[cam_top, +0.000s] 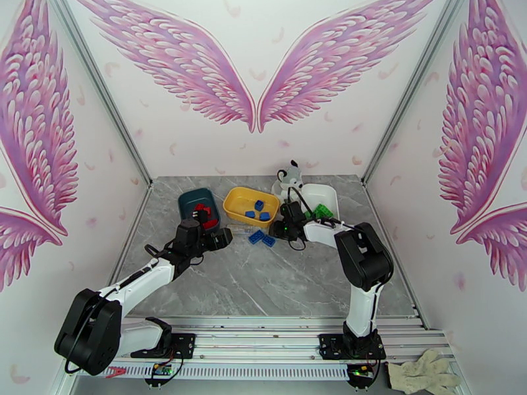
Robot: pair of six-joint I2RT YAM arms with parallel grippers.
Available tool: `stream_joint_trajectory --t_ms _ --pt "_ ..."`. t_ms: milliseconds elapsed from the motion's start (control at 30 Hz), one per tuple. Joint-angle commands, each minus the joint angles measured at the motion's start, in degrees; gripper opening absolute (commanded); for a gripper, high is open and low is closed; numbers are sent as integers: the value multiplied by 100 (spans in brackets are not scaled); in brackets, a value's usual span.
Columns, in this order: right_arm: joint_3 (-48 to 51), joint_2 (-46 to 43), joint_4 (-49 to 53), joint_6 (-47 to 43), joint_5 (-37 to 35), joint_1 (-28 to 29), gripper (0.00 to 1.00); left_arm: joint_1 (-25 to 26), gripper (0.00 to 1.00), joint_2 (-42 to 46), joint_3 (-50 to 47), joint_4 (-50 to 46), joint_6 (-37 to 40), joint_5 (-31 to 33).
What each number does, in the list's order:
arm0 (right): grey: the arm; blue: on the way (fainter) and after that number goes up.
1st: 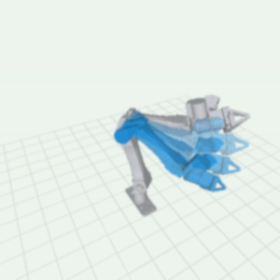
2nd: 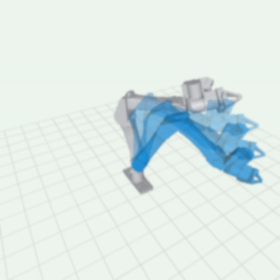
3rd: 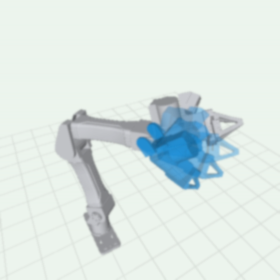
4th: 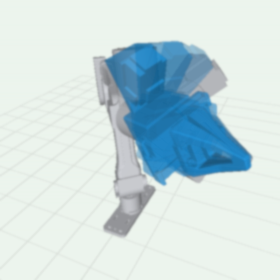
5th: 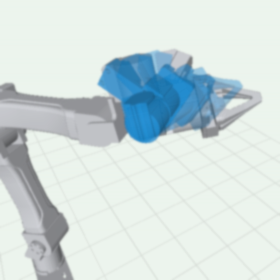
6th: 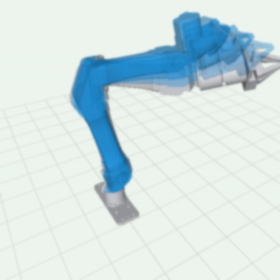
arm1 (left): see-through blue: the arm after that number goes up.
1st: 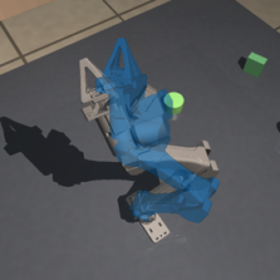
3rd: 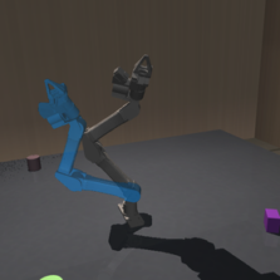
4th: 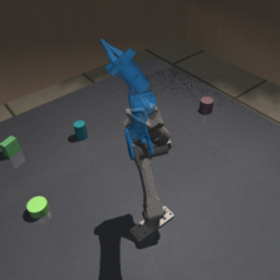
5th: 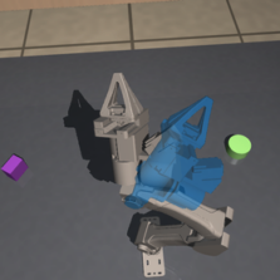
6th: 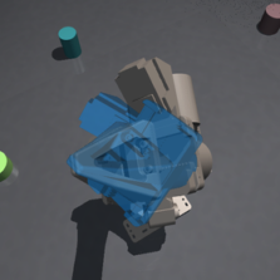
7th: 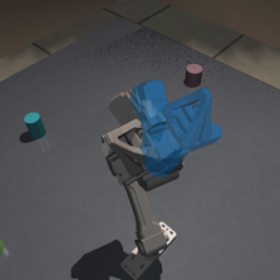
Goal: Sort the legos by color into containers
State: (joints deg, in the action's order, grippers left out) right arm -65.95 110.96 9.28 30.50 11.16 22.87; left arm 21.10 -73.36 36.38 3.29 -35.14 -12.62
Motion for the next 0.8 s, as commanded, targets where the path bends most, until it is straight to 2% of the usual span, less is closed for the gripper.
stream_joint_trajectory --t_ms 0,333,500,767 --pt "212 -233 125 122 -164 -18 42 -28 99 0 -37 39 -20 -105" --pt "580 -922 153 141 -174 -11 34 196 99 -747 350 -9 86 -549" --pt "624 -1154 224 118 -141 -2 26 477 99 -1085 584 -108 203 -514" --pt "3 -1232 635 26 -150 77 25 777 99 -1039 676 -96 427 -312"
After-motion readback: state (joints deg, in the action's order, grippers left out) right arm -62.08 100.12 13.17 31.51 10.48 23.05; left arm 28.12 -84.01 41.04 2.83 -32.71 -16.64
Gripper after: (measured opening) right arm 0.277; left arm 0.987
